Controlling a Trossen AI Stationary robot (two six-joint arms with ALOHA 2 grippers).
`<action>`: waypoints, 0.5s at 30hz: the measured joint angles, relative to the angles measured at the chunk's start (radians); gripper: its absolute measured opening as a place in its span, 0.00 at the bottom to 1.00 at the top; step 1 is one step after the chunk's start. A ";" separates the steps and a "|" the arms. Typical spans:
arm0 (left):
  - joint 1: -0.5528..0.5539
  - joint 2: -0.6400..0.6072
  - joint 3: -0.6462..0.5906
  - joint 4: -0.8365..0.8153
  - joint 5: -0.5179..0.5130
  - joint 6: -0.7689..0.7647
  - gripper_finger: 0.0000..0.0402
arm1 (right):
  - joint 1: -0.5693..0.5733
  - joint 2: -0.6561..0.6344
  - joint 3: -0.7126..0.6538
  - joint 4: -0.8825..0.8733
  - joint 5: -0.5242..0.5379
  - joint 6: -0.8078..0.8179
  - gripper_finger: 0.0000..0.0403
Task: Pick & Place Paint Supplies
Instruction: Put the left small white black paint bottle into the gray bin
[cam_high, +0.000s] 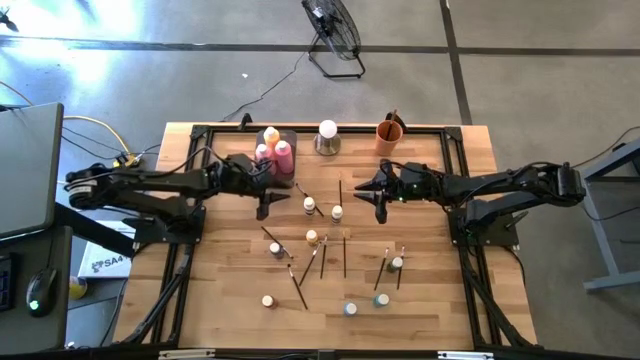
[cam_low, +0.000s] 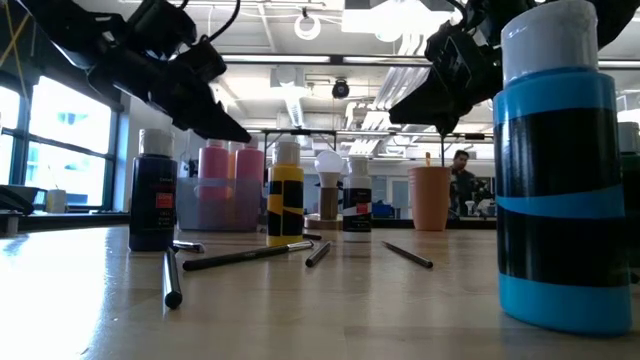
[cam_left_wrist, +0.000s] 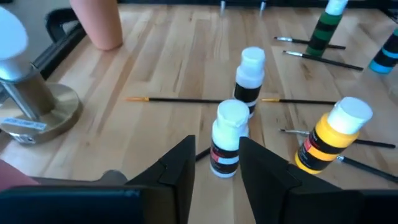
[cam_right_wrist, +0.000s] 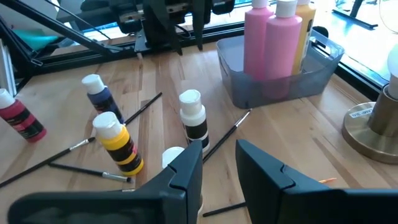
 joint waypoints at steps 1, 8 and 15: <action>0.000 0.011 0.000 0.004 -0.001 -0.001 0.34 | 0.000 0.000 0.000 0.000 0.000 0.000 0.23; 0.000 0.038 0.000 0.028 -0.011 -0.004 0.53 | 0.000 0.000 0.000 -0.001 0.000 0.000 0.23; 0.000 0.037 0.000 0.157 0.007 -0.102 0.56 | 0.000 0.000 0.000 -0.002 0.000 0.000 0.23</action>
